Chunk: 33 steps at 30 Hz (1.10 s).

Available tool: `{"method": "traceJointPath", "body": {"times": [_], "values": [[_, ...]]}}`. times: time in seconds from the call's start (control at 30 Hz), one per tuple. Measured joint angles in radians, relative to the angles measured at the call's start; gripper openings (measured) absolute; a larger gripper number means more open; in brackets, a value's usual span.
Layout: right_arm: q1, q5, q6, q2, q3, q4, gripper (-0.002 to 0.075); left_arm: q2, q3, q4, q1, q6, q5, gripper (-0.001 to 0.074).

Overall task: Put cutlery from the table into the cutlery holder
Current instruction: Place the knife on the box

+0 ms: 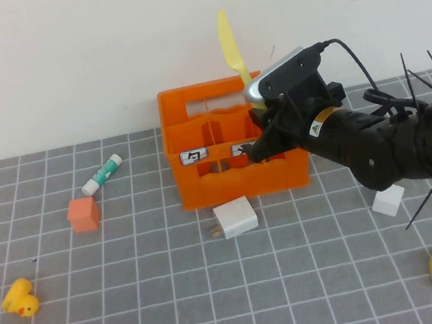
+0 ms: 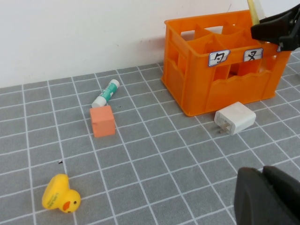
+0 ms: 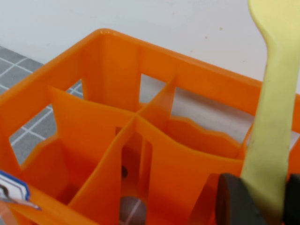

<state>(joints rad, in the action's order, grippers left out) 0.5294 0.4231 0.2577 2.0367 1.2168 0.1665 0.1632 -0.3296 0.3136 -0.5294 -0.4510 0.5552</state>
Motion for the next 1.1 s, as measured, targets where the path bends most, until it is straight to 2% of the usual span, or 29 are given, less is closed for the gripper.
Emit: {"method": "traceJointPath", "body": {"times": [0.37, 0.43, 0.57, 0.67, 0.83, 1.1], "values": [[0.000, -0.004, 0.005, 0.000, 0.000, 0.000, 0.0218, 0.000, 0.000, -0.002, 0.000, 0.000, 0.000, 0.0000], [0.000, -0.010, 0.026, 0.000, 0.000, 0.009, 0.0270, 0.000, 0.000, -0.002, 0.000, 0.000, 0.000, 0.0000], [-0.002, -0.010, 0.107, 0.000, 0.005, 0.105, 0.0432, 0.000, 0.000, -0.002, 0.000, 0.000, 0.000, 0.0000], [-0.005, -0.010, 0.187, 0.000, 0.008, 0.208, 0.0487, 0.000, 0.000, -0.002, 0.000, 0.000, 0.000, 0.0000], [-0.005, -0.006, 0.281, 0.000, 0.010, 0.312, 0.0505, 0.000, 0.000, -0.002, 0.000, 0.002, 0.000, 0.0000], [0.002, -0.027, 0.311, -0.045, 0.008, 0.245, 0.0505, 0.000, 0.000, -0.002, 0.000, 0.003, 0.000, 0.0000]]}}
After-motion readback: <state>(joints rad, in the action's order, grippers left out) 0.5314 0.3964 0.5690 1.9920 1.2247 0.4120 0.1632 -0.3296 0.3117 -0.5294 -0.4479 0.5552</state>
